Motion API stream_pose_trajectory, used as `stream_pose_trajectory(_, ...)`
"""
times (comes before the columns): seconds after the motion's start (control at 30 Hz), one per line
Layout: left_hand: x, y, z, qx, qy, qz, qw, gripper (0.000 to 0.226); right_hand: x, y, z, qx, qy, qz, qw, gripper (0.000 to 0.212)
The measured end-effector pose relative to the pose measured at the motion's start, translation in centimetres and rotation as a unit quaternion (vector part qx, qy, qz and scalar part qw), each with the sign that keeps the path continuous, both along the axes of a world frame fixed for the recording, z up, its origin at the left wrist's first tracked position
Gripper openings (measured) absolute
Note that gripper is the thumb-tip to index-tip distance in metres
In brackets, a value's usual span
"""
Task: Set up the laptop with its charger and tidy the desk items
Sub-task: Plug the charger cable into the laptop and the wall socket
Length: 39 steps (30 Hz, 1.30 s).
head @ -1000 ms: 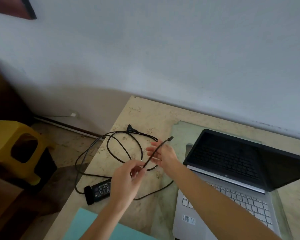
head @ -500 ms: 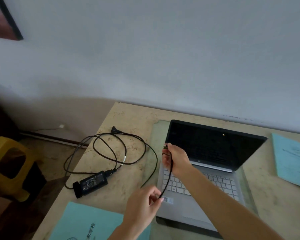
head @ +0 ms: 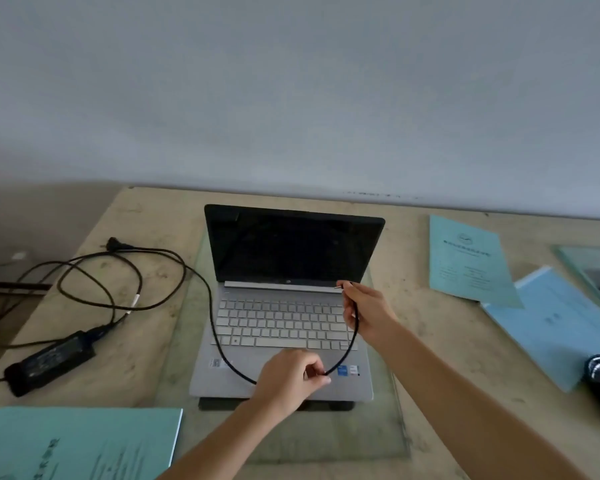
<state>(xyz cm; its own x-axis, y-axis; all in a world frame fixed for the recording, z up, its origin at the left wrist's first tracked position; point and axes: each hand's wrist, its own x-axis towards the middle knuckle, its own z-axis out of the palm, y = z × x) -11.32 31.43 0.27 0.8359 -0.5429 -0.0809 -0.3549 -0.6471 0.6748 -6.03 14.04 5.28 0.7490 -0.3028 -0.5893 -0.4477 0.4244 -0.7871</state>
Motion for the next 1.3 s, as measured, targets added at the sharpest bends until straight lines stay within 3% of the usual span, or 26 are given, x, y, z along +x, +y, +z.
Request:
stream_pose_trajectory(0.23,-2.5,-7.5,-1.7,0.003,0.062,-0.007,0.998,0.022,-2.2,-7.4,-3.8,-0.011,0.020,-0.028,0.999,0.018)
stream_pose_trajectory(0.5,-2.4,-10.1,-3.8,0.025,0.087,0.024,0.996,0.019,-1.2,-10.7,-9.4,-0.157,0.063,-0.001,0.986,0.015)
stream_pose_trajectory(0.7,0.7,-6.9,-4.2,0.008,0.016,0.135,0.991,0.012,0.1,-11.1,-11.6,-0.258,0.072,0.037,0.963,0.010)
stream_pose_trajectory(0.9,3.6,-2.1,-4.1,-0.015,-0.101,0.314,0.944,0.034,1.2,-10.8,-12.2,-0.314,0.049,0.057,0.947,0.008)
stream_pose_trajectory(1.13,4.5,2.7,-5.6,0.053,-0.056,0.479,0.874,0.050,2.0,-10.4,-12.6,-0.329,0.044,0.069,0.941,0.005)
stream_pose_trajectory(1.3,4.5,3.5,-6.6,0.071,-0.031,0.483,0.872,0.050,2.4,-10.5,-12.5,-0.332,0.047,0.085,0.938,0.008)
